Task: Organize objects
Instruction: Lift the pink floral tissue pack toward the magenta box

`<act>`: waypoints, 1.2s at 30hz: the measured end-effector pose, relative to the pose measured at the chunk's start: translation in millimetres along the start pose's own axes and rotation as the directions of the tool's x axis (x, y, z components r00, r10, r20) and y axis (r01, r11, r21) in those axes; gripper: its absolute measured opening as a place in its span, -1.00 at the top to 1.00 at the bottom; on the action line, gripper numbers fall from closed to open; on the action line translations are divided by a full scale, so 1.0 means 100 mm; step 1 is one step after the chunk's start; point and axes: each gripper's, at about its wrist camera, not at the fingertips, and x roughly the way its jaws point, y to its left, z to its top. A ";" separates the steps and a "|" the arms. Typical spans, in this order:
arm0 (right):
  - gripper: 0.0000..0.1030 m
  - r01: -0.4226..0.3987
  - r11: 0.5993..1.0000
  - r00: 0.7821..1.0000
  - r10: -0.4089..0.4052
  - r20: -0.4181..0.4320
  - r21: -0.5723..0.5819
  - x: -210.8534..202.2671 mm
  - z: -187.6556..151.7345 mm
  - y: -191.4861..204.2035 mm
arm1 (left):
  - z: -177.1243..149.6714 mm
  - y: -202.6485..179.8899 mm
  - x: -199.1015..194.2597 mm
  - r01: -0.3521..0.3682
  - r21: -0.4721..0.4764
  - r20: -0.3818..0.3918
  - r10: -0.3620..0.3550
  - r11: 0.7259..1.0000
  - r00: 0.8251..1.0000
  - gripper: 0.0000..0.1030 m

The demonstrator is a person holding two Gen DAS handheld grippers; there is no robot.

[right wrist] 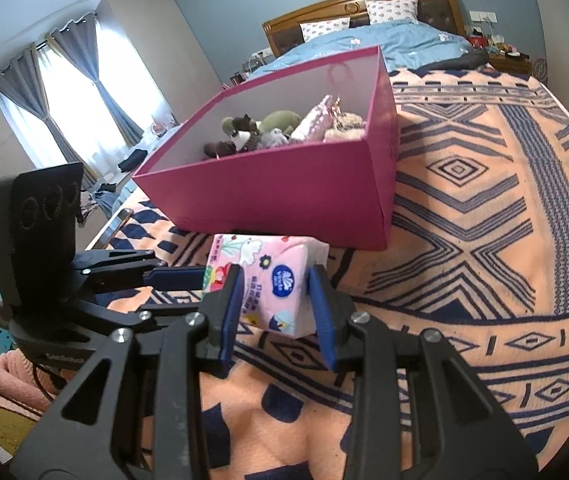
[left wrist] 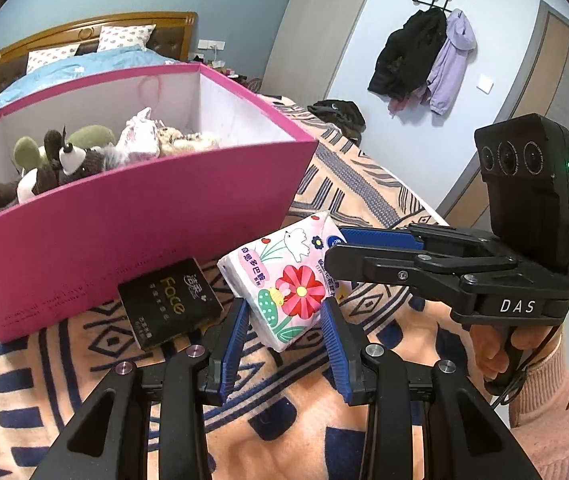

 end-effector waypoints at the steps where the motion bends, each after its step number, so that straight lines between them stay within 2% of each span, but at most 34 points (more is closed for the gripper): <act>1: 0.29 -0.001 1.000 1.000 0.001 0.003 -0.002 -0.01 0.01 0.01 | 0.00 0.00 -0.02 -0.001 0.000 0.003 0.001 1.000 1.000 0.27; 36: 0.26 -0.005 0.999 0.997 0.008 0.078 -0.047 -0.17 0.29 0.13 | 0.26 -0.02 -0.26 -0.026 0.025 0.079 0.024 0.999 0.997 0.27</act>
